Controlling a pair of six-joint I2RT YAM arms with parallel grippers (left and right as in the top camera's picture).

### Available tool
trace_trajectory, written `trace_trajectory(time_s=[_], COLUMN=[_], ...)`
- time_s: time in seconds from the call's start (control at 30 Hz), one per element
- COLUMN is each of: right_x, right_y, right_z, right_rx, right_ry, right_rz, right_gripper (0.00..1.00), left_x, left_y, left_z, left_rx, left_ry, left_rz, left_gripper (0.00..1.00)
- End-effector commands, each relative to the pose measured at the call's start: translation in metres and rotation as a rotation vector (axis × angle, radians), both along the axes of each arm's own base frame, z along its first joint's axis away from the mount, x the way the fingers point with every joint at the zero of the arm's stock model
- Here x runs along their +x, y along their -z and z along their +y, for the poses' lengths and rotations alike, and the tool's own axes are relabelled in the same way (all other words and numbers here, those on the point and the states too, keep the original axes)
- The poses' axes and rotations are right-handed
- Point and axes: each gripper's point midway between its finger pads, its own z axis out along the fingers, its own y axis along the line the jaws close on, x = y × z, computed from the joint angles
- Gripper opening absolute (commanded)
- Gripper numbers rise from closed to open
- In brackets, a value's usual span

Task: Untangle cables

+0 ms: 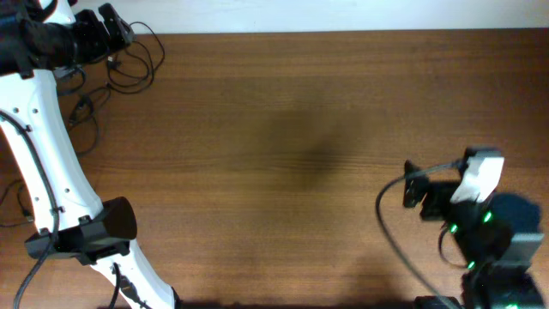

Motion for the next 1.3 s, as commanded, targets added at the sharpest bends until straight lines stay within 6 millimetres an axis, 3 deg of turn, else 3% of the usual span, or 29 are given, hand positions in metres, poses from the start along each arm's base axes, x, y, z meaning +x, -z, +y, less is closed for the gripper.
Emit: trace_trajectory(time_s=[0.0, 0.1, 0.33, 0.5, 0.6, 1.27], right_x=[-0.007, -0.010, -0.013, -0.013, -0.015, -0.015], right_y=[0.038, 0.071, 0.117, 0.111, 0.098, 0.098], right_z=[0.007, 0.007, 0.007, 0.006, 0.006, 0.006], right_rx=[0.014, 0.012, 0.010, 0.007, 0.006, 0.006], right_ry=[-0.033, -0.034, -0.033, -0.026, -0.026, -0.026], right_rz=[-0.067, -0.158, -0.188, -0.217, -0.279, -0.276], right_gripper=[0.99, 0.99, 0.99, 0.99, 0.99, 0.99], left_x=[0.000, 0.000, 0.000, 0.000, 0.000, 0.000], left_y=[0.000, 0.000, 0.000, 0.000, 0.000, 0.000], left_z=[0.002, 0.002, 0.002, 0.002, 0.002, 0.002], left_rx=[-0.009, -0.009, -0.009, -0.009, -0.009, -0.009], left_ry=[-0.007, -0.007, -0.007, -0.007, -0.007, -0.007], left_rz=[0.000, 0.000, -0.001, 0.000, 0.000, 0.000], left_gripper=[0.99, 0.99, 0.99, 0.99, 0.99, 0.99])
